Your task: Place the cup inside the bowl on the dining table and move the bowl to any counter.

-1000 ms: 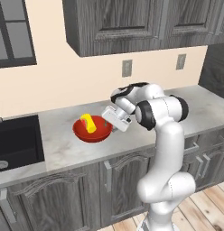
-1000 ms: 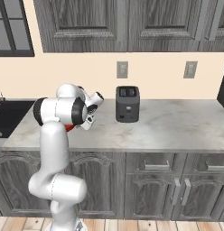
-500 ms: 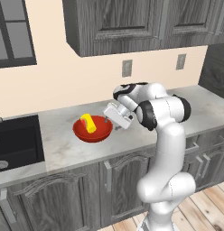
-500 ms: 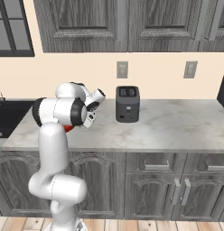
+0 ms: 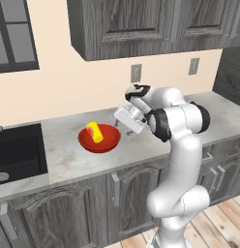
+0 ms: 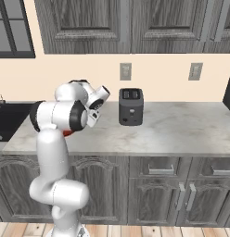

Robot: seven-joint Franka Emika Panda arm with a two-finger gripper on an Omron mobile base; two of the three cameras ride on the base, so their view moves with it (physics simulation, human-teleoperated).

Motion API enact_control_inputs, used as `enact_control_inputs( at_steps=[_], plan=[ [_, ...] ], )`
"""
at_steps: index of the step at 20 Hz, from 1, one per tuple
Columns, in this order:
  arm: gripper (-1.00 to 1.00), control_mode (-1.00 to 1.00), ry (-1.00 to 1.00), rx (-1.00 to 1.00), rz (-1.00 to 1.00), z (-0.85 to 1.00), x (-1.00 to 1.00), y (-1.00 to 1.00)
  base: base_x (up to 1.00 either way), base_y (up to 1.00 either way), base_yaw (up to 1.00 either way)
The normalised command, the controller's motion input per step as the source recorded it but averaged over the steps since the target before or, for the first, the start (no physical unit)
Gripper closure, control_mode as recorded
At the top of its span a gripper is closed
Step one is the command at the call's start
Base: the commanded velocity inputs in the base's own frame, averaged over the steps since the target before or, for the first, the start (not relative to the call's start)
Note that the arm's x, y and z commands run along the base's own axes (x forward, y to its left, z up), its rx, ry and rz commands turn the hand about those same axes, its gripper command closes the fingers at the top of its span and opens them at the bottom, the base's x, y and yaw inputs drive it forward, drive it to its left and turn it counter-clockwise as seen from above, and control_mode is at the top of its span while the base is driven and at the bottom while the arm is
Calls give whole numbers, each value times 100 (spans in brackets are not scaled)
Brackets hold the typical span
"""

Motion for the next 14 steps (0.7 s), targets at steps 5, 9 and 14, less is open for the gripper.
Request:
enact_control_inputs(
  at_steps=[5,9,14],
  plan=[
    [-100,-100,-3,0,0,21,-43,-8,0,0,0],
    [-100,-100,-12,0,0,31,-46,-14,0,0,0],
    [-100,-100,-13,0,0,30,-46,-7,0,0,0]
  ],
)
